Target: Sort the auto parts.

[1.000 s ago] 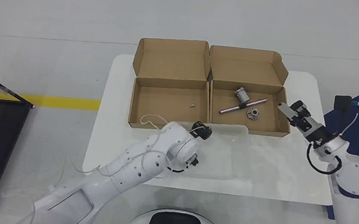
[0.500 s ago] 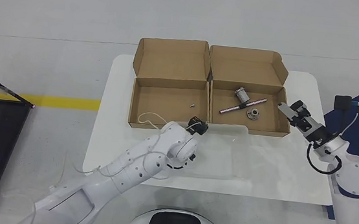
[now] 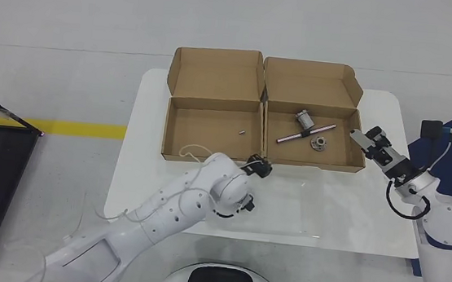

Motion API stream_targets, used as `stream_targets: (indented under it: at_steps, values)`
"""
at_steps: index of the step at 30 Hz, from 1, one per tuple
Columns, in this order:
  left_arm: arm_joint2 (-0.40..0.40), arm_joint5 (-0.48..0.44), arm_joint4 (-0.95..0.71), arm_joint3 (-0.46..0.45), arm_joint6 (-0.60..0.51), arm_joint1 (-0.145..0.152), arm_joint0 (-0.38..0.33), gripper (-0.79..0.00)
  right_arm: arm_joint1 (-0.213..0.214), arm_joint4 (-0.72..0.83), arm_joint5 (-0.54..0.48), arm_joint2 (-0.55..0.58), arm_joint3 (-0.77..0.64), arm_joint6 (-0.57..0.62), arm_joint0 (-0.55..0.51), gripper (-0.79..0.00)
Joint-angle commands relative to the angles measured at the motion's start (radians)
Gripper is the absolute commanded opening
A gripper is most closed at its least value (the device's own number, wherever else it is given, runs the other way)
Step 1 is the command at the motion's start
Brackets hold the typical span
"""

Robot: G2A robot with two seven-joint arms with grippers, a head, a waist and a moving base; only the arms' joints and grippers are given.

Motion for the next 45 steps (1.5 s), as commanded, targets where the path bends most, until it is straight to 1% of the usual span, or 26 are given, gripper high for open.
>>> stream_targets:
  at_steps: [1, 5, 11, 15, 20, 25, 31, 38, 45]
  values:
    - [-0.009, 0.003, 0.011, -0.016, 0.006, 0.004, 0.004, -0.323, 0.0, 0.0, 0.0, 0.0, 0.0, 0.0, 0.0, 0.0]
    - [-0.032, 0.046, 0.078, -0.041, 0.022, 0.015, 0.015, -0.329, 0.0, 0.0, 0.0, 0.0, 0.0, 0.0, 0.0, 0.0]
    - [-0.066, 0.063, 0.109, -0.073, 0.012, 0.027, 0.035, -0.336, 0.0, 0.0, 0.0, 0.0, 0.0, 0.0, 0.0, 0.0]
    - [-0.077, 0.058, 0.12, -0.096, 0.001, 0.032, 0.05, -0.332, 0.0, 0.0, 0.0, 0.0, 0.0, 0.0, 0.0, 0.0]
    - [-0.086, 0.038, 0.109, -0.117, -0.018, 0.036, 0.065, -0.348, 0.0, 0.0, 0.0, 0.0, 0.0, 0.0, 0.0, 0.0]
    - [-0.071, 0.03, 0.104, -0.071, -0.021, 0.029, 0.054, -0.379, 0.0, 0.0, 0.0, 0.0, 0.0, 0.0, 0.0, 0.0]
    - [-0.046, 0.034, 0.093, -0.022, -0.018, 0.014, 0.03, -0.394, 0.0, 0.0, 0.0, 0.0, 0.0, 0.0, 0.0, 0.0]
    - [-0.033, 0.04, 0.087, 0.004, -0.016, 0.003, 0.015, -0.397, 0.0, 0.0, 0.0, 0.0, 0.0, 0.0, 0.0, 0.0]
    - [-0.027, 0.039, 0.08, 0.025, -0.013, -0.005, 0.007, -0.431, 0.0, 0.0, 0.0, 0.0, 0.0, 0.0, 0.0, 0.0]
